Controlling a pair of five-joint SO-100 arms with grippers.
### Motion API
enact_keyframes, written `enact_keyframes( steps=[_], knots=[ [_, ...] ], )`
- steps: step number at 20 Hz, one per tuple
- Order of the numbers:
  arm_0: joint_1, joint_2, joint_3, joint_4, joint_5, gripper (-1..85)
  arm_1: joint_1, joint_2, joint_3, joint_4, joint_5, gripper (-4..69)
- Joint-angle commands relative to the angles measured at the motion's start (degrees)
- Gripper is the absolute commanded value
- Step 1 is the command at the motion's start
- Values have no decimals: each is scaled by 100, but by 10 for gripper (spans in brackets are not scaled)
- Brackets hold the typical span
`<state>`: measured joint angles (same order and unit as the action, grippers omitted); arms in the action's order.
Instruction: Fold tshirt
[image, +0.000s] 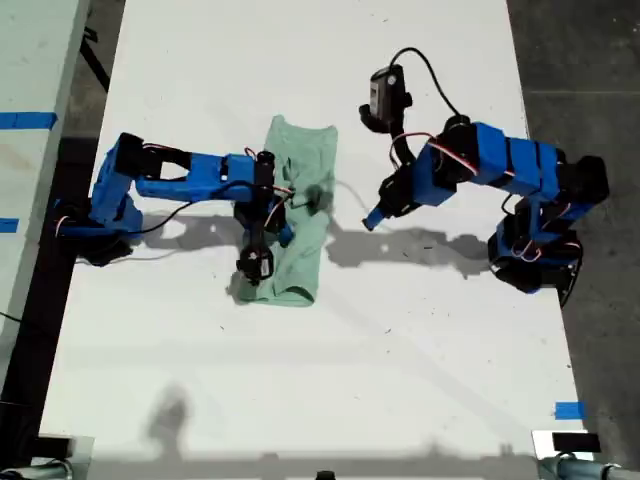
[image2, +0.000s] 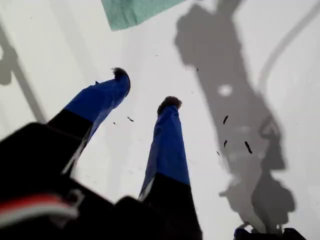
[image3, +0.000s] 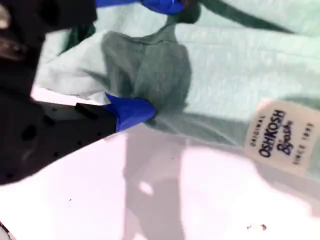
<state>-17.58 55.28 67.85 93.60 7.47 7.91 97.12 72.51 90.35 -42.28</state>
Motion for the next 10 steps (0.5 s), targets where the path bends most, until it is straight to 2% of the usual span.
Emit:
enact_keyframes(
  steps=[1, 6, 10],
  knots=[
    [-79, 2109, 853, 132, -26, 271, -132, 431, -53, -141, 62, 166],
    [448, 4711, 2241, 141, -536, 242, -255, 378, -290, -272, 246, 166],
    [949, 5326, 2786, 141, -993, 254, -439, -290, -976, -360, 343, 163]
  ],
)
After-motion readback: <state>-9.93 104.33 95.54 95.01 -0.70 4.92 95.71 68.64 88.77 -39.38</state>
